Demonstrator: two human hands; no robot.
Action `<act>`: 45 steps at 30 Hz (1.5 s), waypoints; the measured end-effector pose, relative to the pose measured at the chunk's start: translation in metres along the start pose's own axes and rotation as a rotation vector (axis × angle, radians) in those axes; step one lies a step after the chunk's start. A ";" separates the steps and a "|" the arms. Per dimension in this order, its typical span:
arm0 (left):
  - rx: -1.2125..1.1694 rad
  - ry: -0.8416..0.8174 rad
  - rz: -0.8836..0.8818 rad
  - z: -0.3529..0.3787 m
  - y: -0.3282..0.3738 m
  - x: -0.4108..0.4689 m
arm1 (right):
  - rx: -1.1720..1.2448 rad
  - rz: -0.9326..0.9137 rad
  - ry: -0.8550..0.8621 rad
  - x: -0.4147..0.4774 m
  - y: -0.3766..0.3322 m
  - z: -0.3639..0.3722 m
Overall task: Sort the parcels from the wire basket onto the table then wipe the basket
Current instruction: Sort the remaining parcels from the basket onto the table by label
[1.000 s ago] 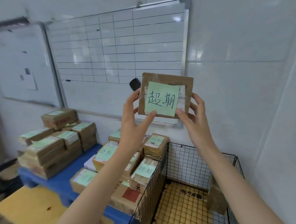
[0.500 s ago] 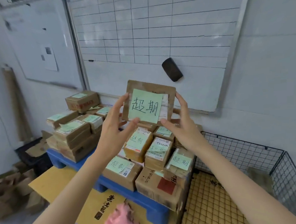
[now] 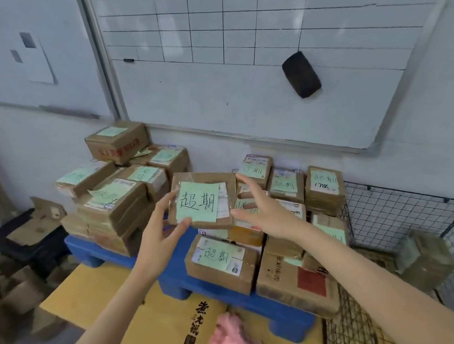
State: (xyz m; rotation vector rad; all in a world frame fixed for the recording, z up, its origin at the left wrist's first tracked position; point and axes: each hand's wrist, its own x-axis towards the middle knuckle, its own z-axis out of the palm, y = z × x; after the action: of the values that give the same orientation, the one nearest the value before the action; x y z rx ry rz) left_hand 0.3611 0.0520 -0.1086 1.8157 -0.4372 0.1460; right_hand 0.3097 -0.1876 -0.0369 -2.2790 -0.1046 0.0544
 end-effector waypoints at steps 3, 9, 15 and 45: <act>0.005 -0.031 -0.055 -0.006 -0.033 -0.001 | 0.006 0.051 0.045 0.015 0.007 0.003; 0.050 -0.115 -0.154 -0.007 -0.089 -0.003 | -0.215 0.034 0.157 0.024 0.027 -0.005; 0.064 -0.195 -0.220 -0.002 -0.117 -0.005 | -0.248 0.097 0.169 0.027 0.047 -0.008; 0.444 -0.241 0.013 0.003 -0.102 0.017 | -0.283 0.170 0.217 0.020 0.059 -0.005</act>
State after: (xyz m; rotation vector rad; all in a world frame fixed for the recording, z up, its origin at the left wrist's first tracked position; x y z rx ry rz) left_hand 0.4146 0.0685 -0.1963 2.2794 -0.6230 0.0335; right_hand 0.3336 -0.2280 -0.0784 -2.5547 0.2077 -0.1270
